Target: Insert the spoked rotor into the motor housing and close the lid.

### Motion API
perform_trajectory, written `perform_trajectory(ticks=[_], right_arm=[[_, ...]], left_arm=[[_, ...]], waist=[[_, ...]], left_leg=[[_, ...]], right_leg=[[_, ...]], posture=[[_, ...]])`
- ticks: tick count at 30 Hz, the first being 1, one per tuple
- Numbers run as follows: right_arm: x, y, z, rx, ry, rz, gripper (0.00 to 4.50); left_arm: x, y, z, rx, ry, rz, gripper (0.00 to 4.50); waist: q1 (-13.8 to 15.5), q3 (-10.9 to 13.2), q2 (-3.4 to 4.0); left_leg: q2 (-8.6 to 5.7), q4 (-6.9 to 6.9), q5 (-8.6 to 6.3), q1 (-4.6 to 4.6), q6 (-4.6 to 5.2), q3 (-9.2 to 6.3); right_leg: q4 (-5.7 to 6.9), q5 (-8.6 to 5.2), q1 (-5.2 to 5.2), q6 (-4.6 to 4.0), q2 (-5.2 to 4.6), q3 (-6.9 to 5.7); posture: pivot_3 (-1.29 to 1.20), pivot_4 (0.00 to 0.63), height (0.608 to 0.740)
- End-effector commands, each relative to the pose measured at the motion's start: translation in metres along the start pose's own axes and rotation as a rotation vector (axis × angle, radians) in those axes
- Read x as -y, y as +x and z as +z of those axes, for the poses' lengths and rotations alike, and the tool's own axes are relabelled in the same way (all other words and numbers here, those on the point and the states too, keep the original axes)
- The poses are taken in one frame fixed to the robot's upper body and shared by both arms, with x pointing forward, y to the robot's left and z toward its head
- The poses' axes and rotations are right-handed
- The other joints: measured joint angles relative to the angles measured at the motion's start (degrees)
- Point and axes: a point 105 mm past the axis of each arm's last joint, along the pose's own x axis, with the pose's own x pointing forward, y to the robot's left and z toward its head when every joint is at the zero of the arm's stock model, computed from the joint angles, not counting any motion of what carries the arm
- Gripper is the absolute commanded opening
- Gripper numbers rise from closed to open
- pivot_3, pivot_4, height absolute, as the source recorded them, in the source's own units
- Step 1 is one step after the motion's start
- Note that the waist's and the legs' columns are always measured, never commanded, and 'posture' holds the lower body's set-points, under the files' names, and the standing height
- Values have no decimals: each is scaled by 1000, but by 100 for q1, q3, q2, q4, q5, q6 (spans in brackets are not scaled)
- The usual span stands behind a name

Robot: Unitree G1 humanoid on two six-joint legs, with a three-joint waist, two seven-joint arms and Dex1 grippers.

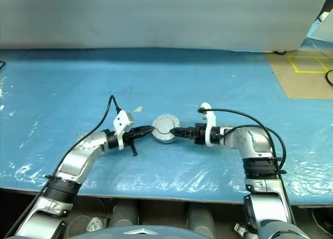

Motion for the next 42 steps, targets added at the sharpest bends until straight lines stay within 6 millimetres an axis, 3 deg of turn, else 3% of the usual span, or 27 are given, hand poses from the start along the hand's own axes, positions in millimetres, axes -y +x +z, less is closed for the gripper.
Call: perform_trajectory(ticks=[1,4,12,16,22,27,30,32,37,42], right_arm=[[-17,8,3,47,69,84,4479],[-19,15,7,89,130,97,4479],[-18,15,13,146,210,111,1994],[-17,14,16,153,207,100,1156],[-26,17,16,133,207,137,1157],[-29,18,16,137,185,149,1157],[-35,20,30,204,212,195,1157],[-38,19,42,269,237,223,1157],[-41,14,66,410,289,272,1157],[-53,14,74,476,298,326,1157]], left_arm=[[3,-1,-9,-30,-20,-1,0],[2,-1,-8,-29,-19,3,0],[0,-3,-8,-28,-18,13,0],[1,-2,-7,-25,-18,14,0],[-7,-2,2,29,-29,57,0],[-38,-11,35,235,-105,239,0],[-60,-26,53,384,-236,347,0],[-64,-33,59,450,-317,356,0],[-62,-42,54,513,-465,361,0],[-73,-70,48,755,-725,429,0]], waist=[[-3,0,0],[-3,0,0],[-10,0,5],[10,1,6],[4,1,8],[2,3,8],[-12,3,8],[-25,3,8],[13,5,8],[12,6,6]], left_leg=[[0,0,0,0,0,0],[-1,1,0,1,0,2],[0,-6,0,5,-1,6],[-3,-7,0,6,-1,8],[-2,-9,0,6,-1,8],[-1,-9,0,-9,-2,8],[2,-8,1,-27,-2,8],[2,-7,1,-35,-3,8],[-2,-13,1,-56,-3,7],[2,-21,1,-64,-3,1]], right_leg=[[0,0,0,0,0,1],[1,0,0,0,-1,0],[0,0,-3,0,0,-1],[0,0,-2,0,-3,0],[-2,0,-3,0,-2,-1],[-2,0,-16,0,-1,0],[1,2,-33,1,3,-1],[3,3,-42,2,5,-1],[-3,9,-50,12,1,-4],[-5,13,-50,19,2,-12]], posture=[[0,150,740],[0,150,740],[0,150,740],[0,150,740],[0,150,740],[0,150,740],[0,150,740],[0,150,740],[0,150,740],[0,150,740]])
